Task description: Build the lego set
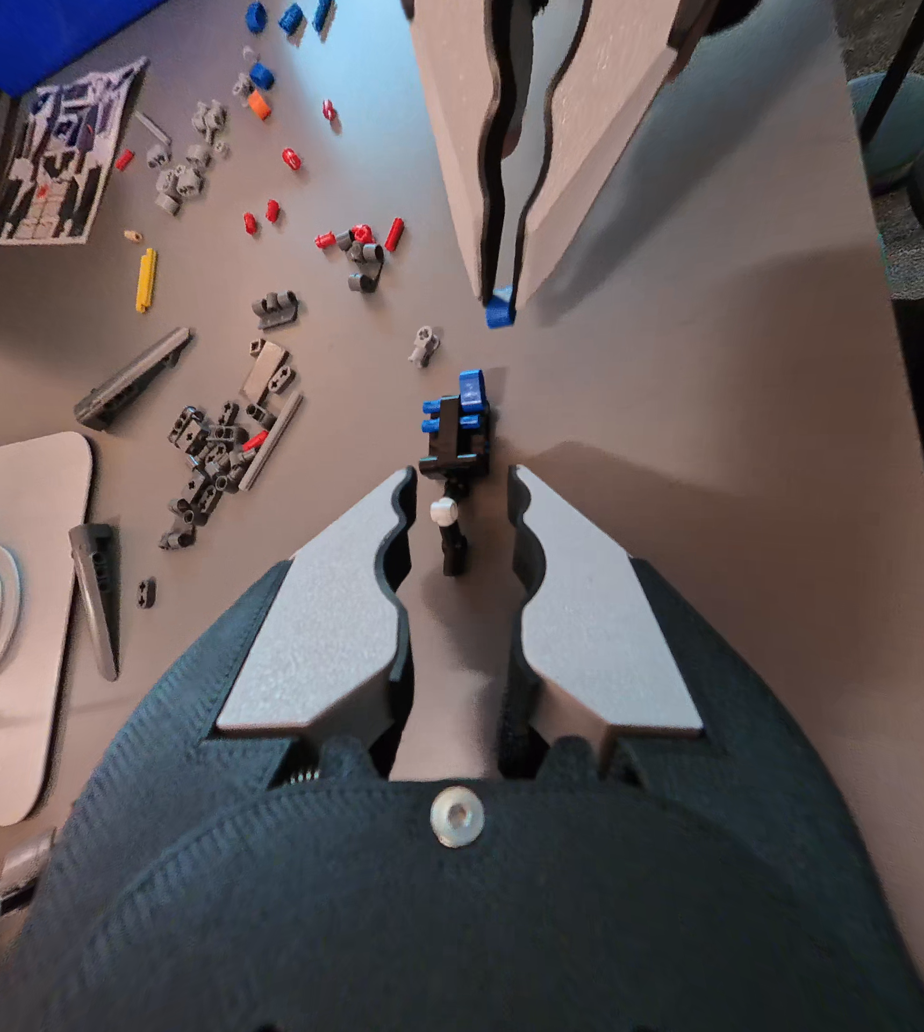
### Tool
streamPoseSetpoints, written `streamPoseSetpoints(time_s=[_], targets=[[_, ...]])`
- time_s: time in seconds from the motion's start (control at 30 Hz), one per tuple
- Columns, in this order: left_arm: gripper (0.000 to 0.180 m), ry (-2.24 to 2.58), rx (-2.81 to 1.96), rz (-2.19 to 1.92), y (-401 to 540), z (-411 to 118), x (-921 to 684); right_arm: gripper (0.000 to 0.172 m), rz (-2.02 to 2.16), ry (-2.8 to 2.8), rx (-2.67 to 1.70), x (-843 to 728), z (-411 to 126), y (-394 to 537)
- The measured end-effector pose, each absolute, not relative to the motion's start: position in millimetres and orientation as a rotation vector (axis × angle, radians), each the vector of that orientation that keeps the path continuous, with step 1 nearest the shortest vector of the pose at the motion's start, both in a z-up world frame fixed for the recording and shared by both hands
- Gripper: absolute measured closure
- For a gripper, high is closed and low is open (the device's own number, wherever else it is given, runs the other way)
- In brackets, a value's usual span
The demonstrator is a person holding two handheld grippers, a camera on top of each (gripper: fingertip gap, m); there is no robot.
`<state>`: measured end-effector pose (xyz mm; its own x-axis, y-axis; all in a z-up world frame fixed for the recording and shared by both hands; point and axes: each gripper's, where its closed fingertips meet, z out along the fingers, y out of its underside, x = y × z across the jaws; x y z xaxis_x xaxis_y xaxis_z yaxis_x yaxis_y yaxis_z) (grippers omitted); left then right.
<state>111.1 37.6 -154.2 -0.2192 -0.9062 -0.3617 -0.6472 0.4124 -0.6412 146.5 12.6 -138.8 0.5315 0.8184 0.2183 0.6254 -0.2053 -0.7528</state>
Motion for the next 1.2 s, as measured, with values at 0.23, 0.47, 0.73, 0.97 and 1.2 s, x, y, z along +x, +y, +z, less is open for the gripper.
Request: streamPoseSetpoints(time_s=[0.23, 0.47, 0.73, 0.97, 1.2], targets=[[0.154, 1.923, -1.248, -0.48, 33.9, -144.1, 118.2, 0.166, 0.299, -1.24, -1.909, 129.6, -143.5, 9.0], [0.155, 1.968, -1.202, -0.475, 28.4, -152.5, 119.2, 0.166, 0.314, -1.184, -1.896, 120.3, -148.6, 10.9], [0.164, 1.956, -1.054, -0.52, 10.3, -135.1, 122.4, 0.167, 0.171, -1.206, -1.834, 124.0, -141.1, 13.2], [0.174, 1.965, -1.064, -0.517, 8.9, -140.4, 125.0, 0.166, 0.116, -1.229, -1.787, 120.7, -138.5, 12.1], [0.174, 1.971, -1.059, -0.523, 8.8, -139.6, 124.4, 0.166, 0.13, -1.222, -1.784, 119.8, -138.1, 12.6]])
